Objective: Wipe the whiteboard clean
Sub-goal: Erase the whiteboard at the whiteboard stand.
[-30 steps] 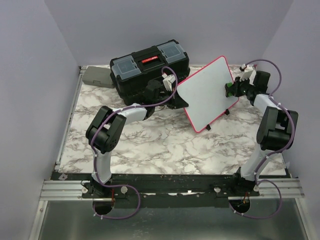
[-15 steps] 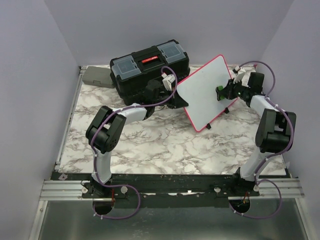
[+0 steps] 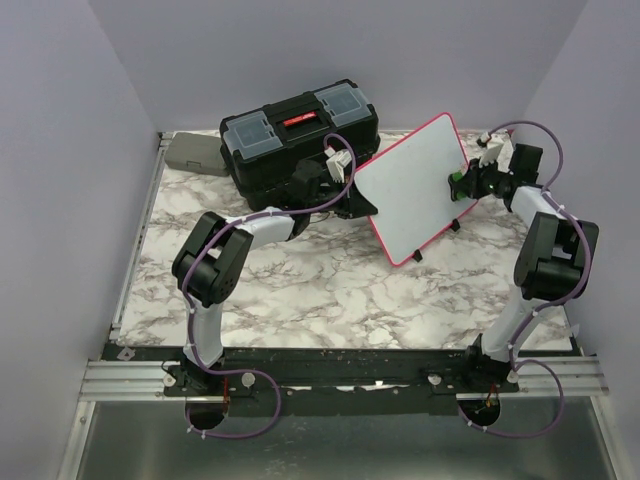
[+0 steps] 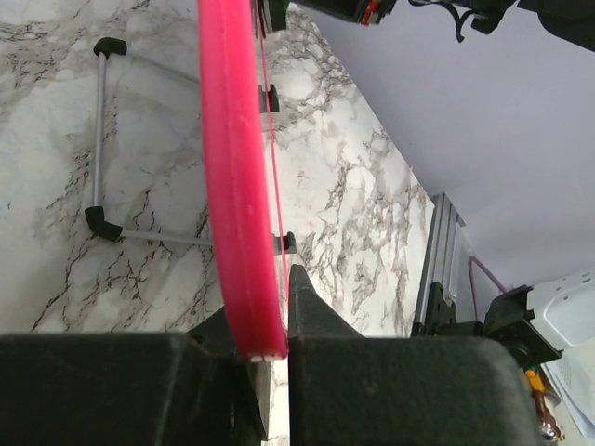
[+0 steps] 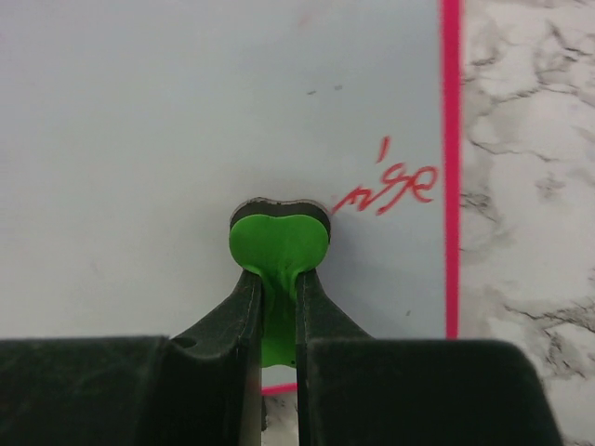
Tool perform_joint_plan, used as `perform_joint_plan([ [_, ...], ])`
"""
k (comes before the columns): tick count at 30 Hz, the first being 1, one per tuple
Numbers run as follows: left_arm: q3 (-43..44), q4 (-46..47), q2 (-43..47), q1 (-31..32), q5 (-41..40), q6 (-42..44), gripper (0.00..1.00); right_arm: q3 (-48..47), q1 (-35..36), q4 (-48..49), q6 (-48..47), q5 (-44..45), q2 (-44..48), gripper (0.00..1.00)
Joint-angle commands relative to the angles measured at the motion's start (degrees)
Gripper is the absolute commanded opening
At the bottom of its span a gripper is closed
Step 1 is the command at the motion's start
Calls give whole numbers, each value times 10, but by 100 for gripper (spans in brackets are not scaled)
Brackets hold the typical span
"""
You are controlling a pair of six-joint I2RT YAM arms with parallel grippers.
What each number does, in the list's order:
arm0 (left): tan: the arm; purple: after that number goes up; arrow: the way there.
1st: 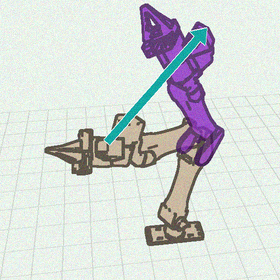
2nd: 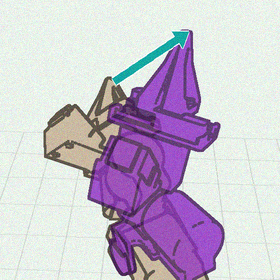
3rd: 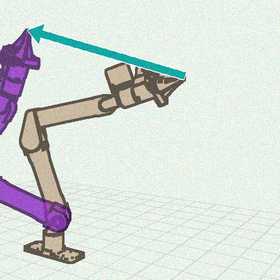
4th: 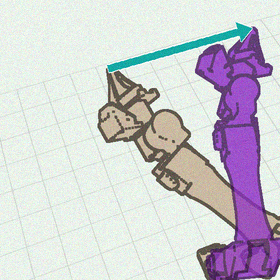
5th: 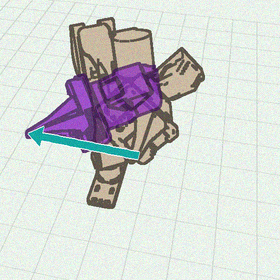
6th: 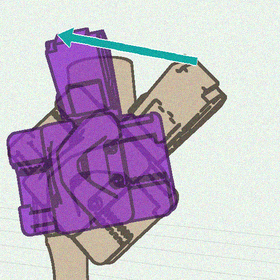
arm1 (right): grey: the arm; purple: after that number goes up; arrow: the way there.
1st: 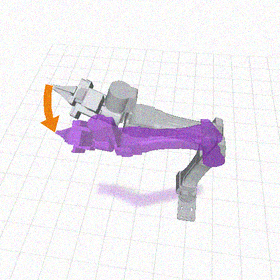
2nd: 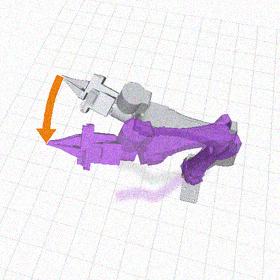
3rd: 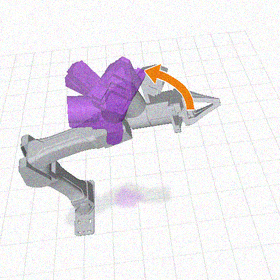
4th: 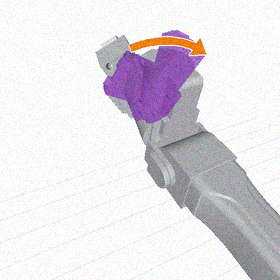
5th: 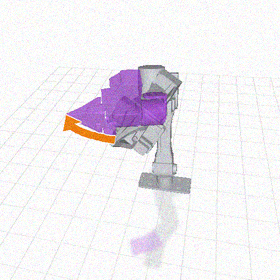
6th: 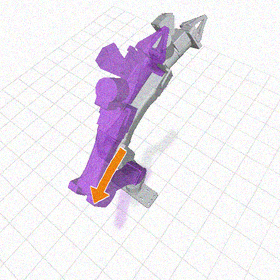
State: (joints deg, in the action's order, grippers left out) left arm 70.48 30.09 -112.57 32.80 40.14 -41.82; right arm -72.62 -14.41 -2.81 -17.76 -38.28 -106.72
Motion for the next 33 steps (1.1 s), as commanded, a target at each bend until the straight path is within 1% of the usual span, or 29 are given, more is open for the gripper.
perform_joint_plan([
  [1, -4, 11, -12, 13, 63, -17, 0, 28, 34, -123, -130, -115, -11, 1],
  [3, -5, 11, -12, 13, 63, -17, 0, 37, 50, -102, -112, -118, -3, 1],
  [5, -9, 11, -9, 13, 63, -16, 0, 37, 53, -46, -57, -110, 7, 1],
  [8, -14, 10, -8, 13, 62, -14, 0, 8, 53, 2, 13, -48, 10, 1],
  [12, -16, 9, -7, 13, 62, -13, 0, -37, 44, 16, 43, 23, 7, 1],
  [18, -14, 7, -5, 12, 62, -12, 0, -51, 14, 12, 49, 71, -10, 1],
  [23, -13, 12, -6, 12, 61, -14, 0, -15, 4, -16, -9, 97, -25, 1],
  [26, -11, 15, -8, 12, 60, -16, 0, 11, 2, -48, -53, 61, -28, 1],
  [28, -10, 16, -10, 12, 60, -17, 0, 24, 3, -87, -95, -8, -25, 1],
  [30, -7, 16, -12, 12, 61, -18, 0, 37, 8, -102, -116, -73, -16, 1],
  [33, -7, 13, -12, 12, 61, -19, 0, 46, 21, -87, -106, -111, 6, 1],
])
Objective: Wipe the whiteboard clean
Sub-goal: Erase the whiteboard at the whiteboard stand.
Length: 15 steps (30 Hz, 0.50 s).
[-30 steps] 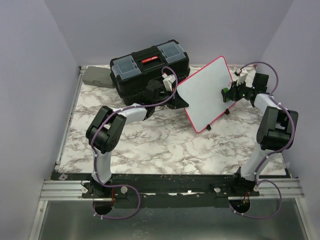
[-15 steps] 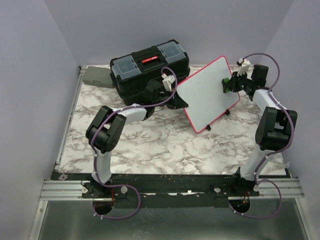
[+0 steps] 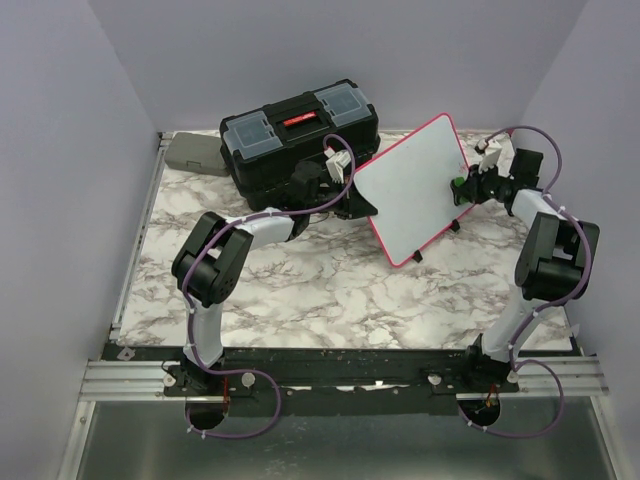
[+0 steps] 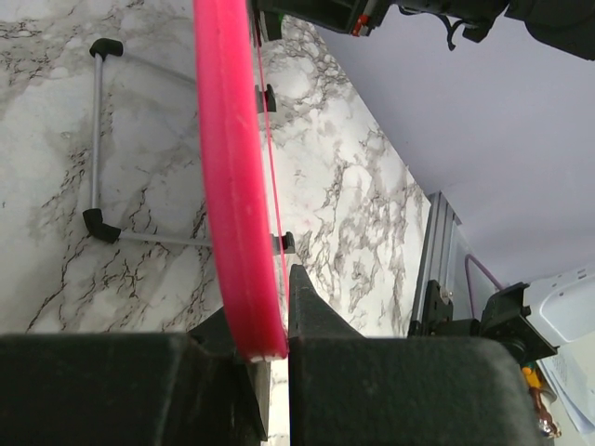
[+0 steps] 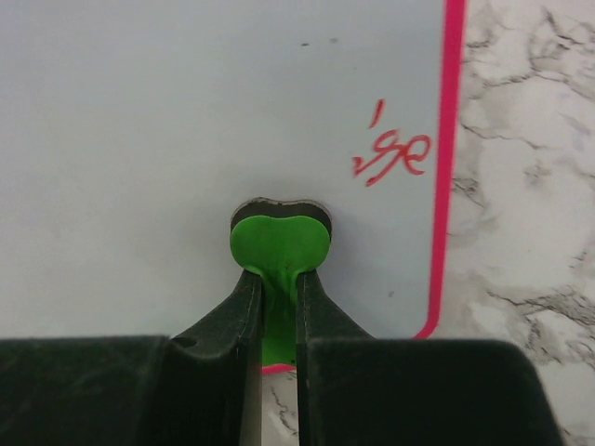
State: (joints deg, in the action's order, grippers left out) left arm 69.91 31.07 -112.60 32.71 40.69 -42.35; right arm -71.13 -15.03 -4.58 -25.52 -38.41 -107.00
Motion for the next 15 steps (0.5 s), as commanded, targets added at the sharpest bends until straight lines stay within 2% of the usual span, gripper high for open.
perform_joint_plan([
  [1, -2, 2, -11, 13, 56, -11, 0, 29, 28, -50, -5, -120, 14, 1],
  [4, -3, -2, -9, 13, 55, -9, 0, 6, 27, 5, 68, -101, 23, 1],
  [9, -6, 0, -7, 13, 56, -10, 0, -36, 27, 82, 149, 14, 18, 1],
  [12, -9, 0, -4, 13, 56, -9, 0, -60, 24, 83, 151, 78, 3, 1],
  [15, -11, 2, -3, 12, 56, -9, 0, -69, 9, 74, 145, 99, -12, 1],
])
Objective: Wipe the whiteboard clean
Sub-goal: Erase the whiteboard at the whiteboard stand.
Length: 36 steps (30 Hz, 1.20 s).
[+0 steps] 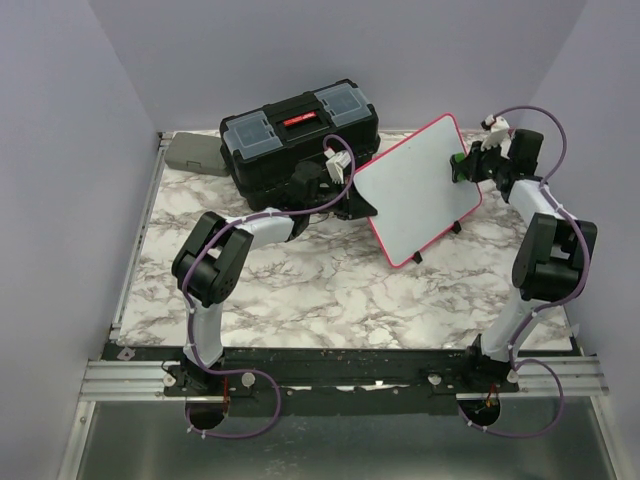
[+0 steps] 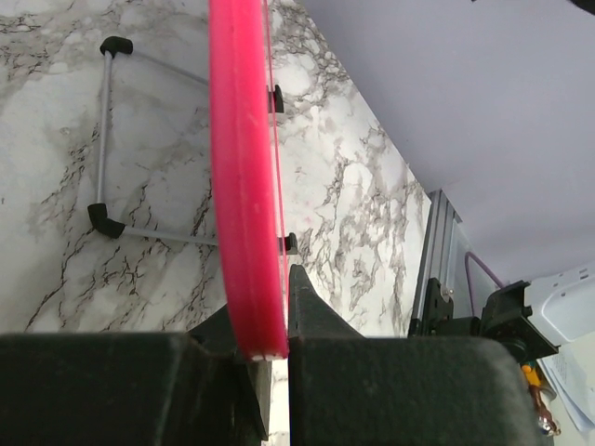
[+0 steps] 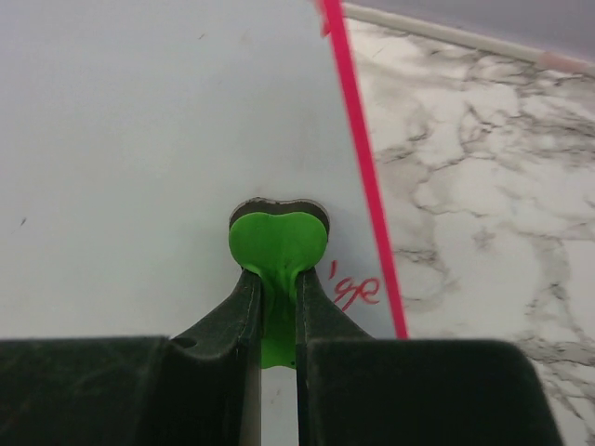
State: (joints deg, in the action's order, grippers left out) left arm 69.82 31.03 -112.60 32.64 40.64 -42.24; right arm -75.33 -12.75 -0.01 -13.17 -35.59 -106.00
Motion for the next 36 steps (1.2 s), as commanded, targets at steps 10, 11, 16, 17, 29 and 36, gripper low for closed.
perform_joint_plan([
  [10, -10, 12, -7, 11, 54, -17, 0, 23, -22, -155, -172, -67, -44, 1],
  [11, -10, 12, -7, 11, 55, -17, 0, 35, -21, -159, -183, -92, -37, 1],
  [16, -10, 11, -7, 11, 55, -17, 0, 53, -10, -160, -191, -178, -14, 1],
  [17, -11, 11, -5, 11, 55, -17, 0, 46, -10, -144, -167, -184, -13, 1],
  [29, -18, 9, -3, 11, 56, -14, 0, -26, -11, 61, 73, 8, -13, 1],
  [36, -16, 9, -2, 10, 51, -15, 0, -39, -27, -30, -7, 57, -58, 1],
])
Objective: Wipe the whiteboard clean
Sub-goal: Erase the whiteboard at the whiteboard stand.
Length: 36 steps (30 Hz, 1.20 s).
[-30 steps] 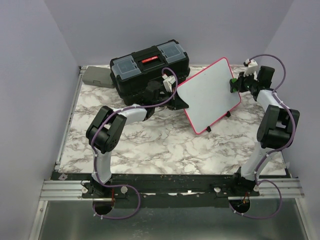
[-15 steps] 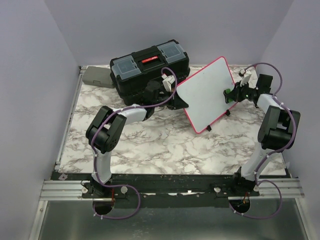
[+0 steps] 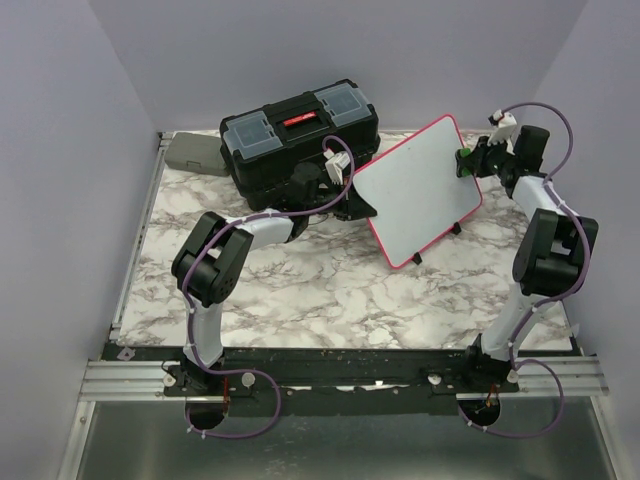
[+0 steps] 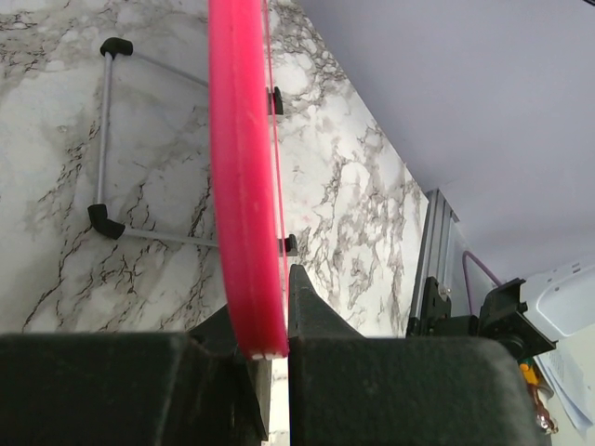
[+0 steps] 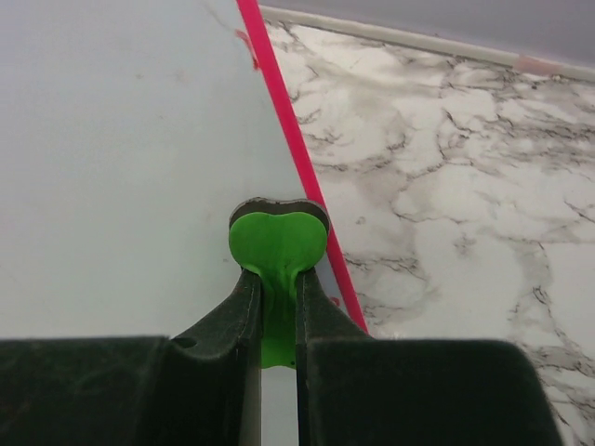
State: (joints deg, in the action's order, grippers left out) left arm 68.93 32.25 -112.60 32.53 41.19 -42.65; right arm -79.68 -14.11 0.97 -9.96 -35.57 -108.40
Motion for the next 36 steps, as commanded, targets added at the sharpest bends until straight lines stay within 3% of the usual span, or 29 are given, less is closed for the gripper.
perform_joint_plan([
  [1, -9, -3, -1, 10, 45, -11, 0, 15, -18, -46, -51, 63, -36, 1],
  [7, -9, -2, -1, 7, 45, -8, 0, 86, -36, -84, -141, 69, -37, 1],
  [13, -9, 2, -2, 6, 46, -10, 0, 100, -32, -165, -205, -82, -25, 1],
  [16, -10, 4, -3, 6, 46, -12, 0, 100, -18, -166, -204, -127, -5, 0],
  [19, -10, 4, -3, 6, 46, -13, 0, 92, -13, -120, -142, -150, 10, 1],
  [24, -11, -1, 0, 6, 45, -12, 0, 53, -13, 8, 21, -102, 7, 1],
  [27, -12, -5, 3, 7, 46, -8, 0, 10, -12, 28, 75, -62, -12, 1],
  [31, -14, -5, 4, 6, 44, -8, 0, -29, -13, -5, 73, 14, -36, 1],
  [36, -12, -3, 3, 6, 44, -10, 0, -16, -14, -65, 1, 76, -39, 1],
])
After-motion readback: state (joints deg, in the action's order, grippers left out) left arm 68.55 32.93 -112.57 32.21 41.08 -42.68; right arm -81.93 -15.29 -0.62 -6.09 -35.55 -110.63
